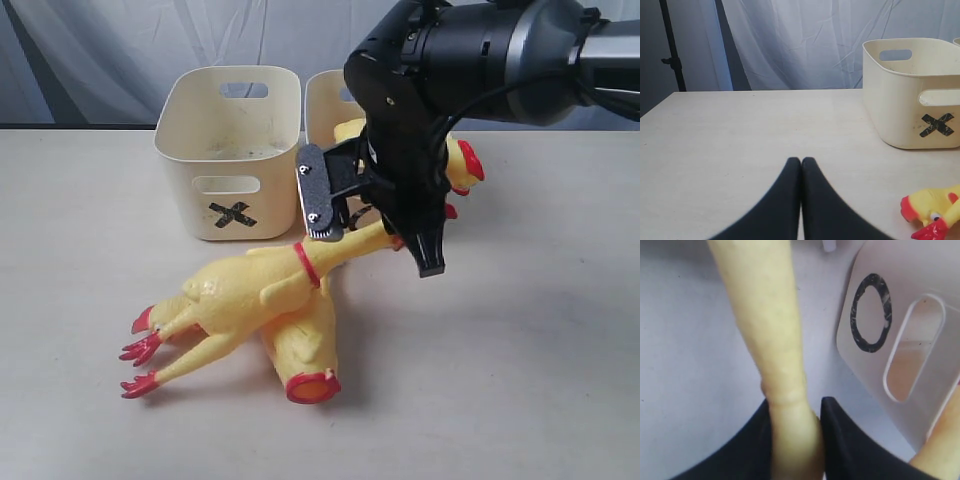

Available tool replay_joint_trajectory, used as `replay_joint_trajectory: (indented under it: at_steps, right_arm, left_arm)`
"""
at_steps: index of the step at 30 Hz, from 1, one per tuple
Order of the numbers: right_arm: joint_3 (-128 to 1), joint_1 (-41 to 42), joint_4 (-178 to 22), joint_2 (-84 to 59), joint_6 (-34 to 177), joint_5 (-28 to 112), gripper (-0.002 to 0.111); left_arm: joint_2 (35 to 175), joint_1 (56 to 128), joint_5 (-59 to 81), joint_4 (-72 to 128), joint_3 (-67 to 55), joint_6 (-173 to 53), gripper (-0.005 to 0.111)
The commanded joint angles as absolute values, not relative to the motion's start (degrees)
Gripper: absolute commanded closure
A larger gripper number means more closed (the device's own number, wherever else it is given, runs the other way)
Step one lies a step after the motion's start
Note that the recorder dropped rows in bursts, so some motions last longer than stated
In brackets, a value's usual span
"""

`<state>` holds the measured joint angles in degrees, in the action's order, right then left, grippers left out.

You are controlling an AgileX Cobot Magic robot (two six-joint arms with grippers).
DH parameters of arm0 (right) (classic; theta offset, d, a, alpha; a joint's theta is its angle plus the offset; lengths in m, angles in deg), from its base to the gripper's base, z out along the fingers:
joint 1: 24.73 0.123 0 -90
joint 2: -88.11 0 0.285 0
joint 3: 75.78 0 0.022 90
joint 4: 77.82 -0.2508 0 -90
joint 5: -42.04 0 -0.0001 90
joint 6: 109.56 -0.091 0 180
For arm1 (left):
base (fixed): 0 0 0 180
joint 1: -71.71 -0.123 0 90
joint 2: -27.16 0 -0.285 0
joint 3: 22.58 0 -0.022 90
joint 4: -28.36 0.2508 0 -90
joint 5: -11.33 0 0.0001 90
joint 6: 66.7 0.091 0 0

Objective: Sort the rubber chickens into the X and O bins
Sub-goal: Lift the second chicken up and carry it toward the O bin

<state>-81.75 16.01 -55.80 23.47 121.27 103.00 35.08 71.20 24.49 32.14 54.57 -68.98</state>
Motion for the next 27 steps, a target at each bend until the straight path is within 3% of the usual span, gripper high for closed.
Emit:
replay_joint_trajectory:
  at_steps: [1,2,27]
  right_arm:
    - [-81.5,16.5,-54.9,21.7,121.1,104.3,0.102]
    - [-81.5,16.7,-54.9,21.3,121.1,104.3,0.109]
    - [-81.7,18.3,-67.0,6.3,115.0,107.8,0.109]
  left_arm:
    - [34.9,71.3,24.2,32.3,54.6,-69.2,0.107]
    - [34.9,71.3,24.2,32.3,54.6,-69.2,0.107]
    - [34.9,71.3,24.2,32.3,54.6,-69.2,0.107]
